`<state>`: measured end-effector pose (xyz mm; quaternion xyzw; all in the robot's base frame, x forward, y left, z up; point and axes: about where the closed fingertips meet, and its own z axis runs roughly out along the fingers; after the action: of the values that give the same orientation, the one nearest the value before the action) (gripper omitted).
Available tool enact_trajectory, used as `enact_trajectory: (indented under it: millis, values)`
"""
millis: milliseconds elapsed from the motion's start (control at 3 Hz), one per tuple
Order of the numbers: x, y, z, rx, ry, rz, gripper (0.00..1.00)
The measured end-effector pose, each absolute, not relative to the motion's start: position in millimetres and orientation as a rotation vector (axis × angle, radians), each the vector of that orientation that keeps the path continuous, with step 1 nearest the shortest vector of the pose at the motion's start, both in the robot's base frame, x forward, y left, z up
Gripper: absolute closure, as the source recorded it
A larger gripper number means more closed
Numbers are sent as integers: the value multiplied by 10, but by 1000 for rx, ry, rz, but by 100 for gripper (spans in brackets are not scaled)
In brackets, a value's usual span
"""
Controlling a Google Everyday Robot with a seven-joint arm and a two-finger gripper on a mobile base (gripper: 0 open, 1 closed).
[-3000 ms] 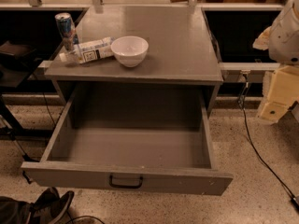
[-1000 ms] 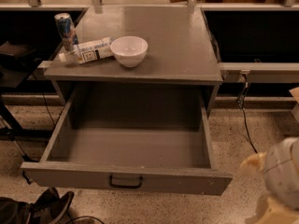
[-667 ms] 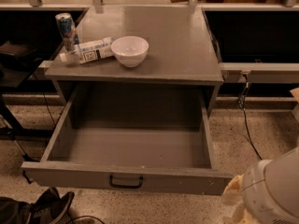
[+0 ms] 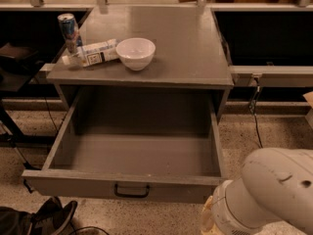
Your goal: Close top drawer
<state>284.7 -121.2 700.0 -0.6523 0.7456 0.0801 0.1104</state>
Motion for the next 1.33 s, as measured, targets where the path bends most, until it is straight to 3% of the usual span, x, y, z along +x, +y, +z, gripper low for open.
enact_trajectory:
  millis: [1000, 1333]
  values:
    - [3354, -905, 6417, -1907, 2215, 242, 100]
    - [3466, -876, 6310, -1933, 2220, 243, 87]
